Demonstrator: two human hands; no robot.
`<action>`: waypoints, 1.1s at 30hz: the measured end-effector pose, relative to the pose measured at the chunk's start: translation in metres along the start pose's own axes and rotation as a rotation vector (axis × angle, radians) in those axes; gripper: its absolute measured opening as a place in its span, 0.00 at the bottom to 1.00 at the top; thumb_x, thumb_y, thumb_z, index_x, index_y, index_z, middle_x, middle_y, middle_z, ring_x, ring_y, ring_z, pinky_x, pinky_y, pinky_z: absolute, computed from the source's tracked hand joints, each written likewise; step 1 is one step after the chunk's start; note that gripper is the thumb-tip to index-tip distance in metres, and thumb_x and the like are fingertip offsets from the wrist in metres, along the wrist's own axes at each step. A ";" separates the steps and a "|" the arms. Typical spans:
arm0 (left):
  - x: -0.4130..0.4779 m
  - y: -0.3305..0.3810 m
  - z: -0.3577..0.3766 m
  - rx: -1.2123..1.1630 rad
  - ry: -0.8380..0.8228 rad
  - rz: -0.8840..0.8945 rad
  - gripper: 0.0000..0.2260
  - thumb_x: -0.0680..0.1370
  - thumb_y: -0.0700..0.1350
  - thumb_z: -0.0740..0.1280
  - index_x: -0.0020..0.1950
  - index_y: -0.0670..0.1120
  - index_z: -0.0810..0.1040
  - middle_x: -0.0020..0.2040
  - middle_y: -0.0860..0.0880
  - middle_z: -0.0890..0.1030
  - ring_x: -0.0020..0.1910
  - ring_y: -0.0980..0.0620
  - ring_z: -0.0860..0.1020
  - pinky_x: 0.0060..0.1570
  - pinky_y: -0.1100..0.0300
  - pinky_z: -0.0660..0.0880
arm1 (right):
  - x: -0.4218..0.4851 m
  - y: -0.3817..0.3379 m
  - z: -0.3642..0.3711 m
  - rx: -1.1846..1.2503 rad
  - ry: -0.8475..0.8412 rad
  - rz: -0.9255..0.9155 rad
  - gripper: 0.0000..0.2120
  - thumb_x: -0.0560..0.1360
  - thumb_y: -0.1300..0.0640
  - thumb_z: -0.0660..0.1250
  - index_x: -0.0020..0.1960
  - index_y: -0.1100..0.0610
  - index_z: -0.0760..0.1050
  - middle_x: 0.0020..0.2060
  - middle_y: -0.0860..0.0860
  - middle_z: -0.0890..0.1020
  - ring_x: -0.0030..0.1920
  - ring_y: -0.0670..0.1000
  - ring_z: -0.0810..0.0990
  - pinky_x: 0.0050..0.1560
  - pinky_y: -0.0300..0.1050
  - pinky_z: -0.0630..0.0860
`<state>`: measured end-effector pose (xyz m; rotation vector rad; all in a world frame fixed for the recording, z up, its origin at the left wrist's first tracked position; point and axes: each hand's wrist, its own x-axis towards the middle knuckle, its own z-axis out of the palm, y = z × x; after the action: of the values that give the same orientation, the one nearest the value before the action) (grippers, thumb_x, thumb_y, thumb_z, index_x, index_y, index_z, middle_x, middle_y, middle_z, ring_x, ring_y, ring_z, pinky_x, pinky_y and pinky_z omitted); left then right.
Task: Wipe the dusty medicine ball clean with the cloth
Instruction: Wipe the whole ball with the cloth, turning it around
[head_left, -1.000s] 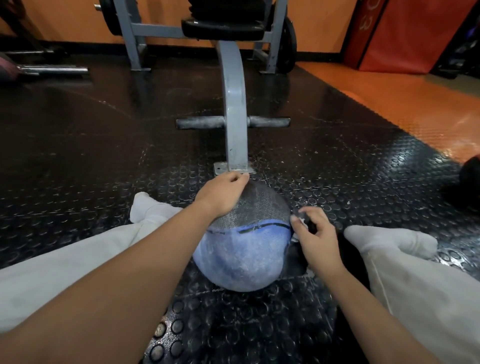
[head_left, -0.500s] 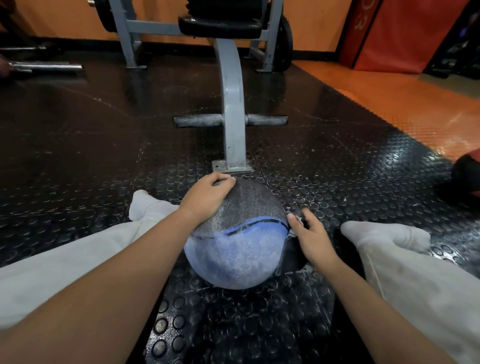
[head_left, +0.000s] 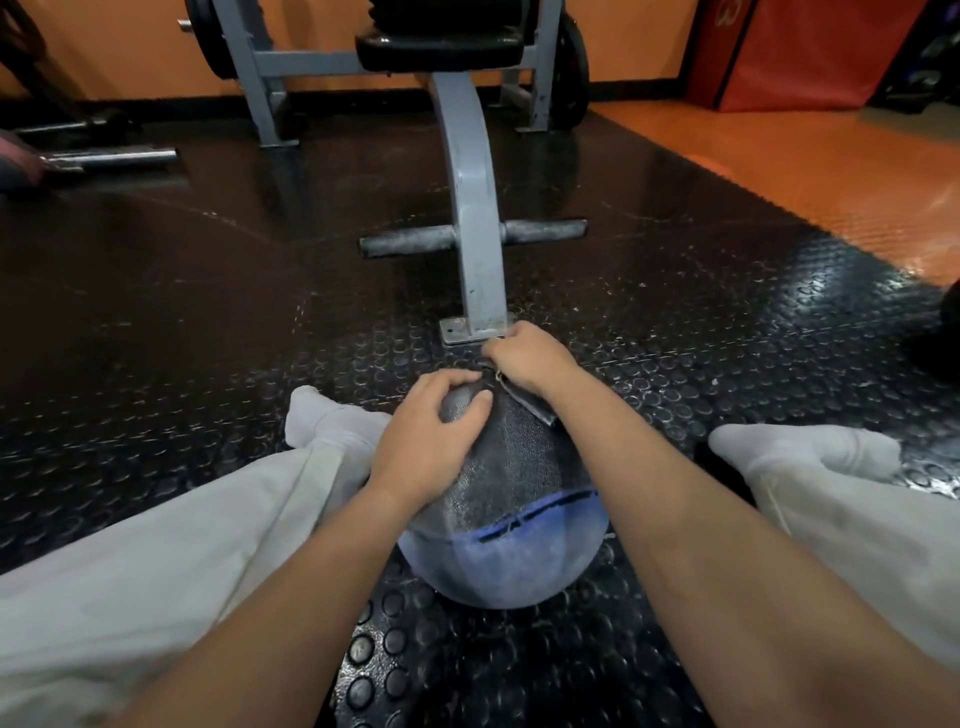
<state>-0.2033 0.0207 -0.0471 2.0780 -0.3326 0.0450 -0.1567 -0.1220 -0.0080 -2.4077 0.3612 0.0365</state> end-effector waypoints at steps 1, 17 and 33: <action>0.002 0.002 0.000 0.003 0.013 -0.023 0.06 0.78 0.52 0.66 0.54 0.59 0.76 0.55 0.58 0.75 0.55 0.60 0.73 0.54 0.65 0.66 | -0.001 0.000 0.001 -0.005 0.027 0.020 0.20 0.77 0.48 0.59 0.63 0.57 0.74 0.62 0.57 0.77 0.60 0.58 0.75 0.55 0.48 0.70; 0.001 0.006 0.005 0.004 0.067 -0.101 0.11 0.78 0.56 0.65 0.58 0.54 0.75 0.56 0.57 0.74 0.54 0.58 0.73 0.54 0.59 0.67 | -0.017 0.009 -0.002 -0.026 -0.067 0.026 0.20 0.78 0.47 0.52 0.60 0.57 0.75 0.63 0.59 0.76 0.59 0.59 0.75 0.56 0.51 0.70; 0.041 0.015 0.003 -0.017 -0.177 -0.162 0.09 0.80 0.51 0.62 0.46 0.62 0.81 0.56 0.58 0.82 0.58 0.55 0.77 0.64 0.53 0.71 | -0.045 0.051 -0.003 0.027 0.138 -0.290 0.16 0.80 0.48 0.59 0.61 0.56 0.74 0.59 0.53 0.75 0.60 0.54 0.70 0.62 0.53 0.67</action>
<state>-0.1680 0.0022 -0.0296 2.0903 -0.2697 -0.2395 -0.2141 -0.1502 -0.0327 -2.4184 0.0716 -0.2640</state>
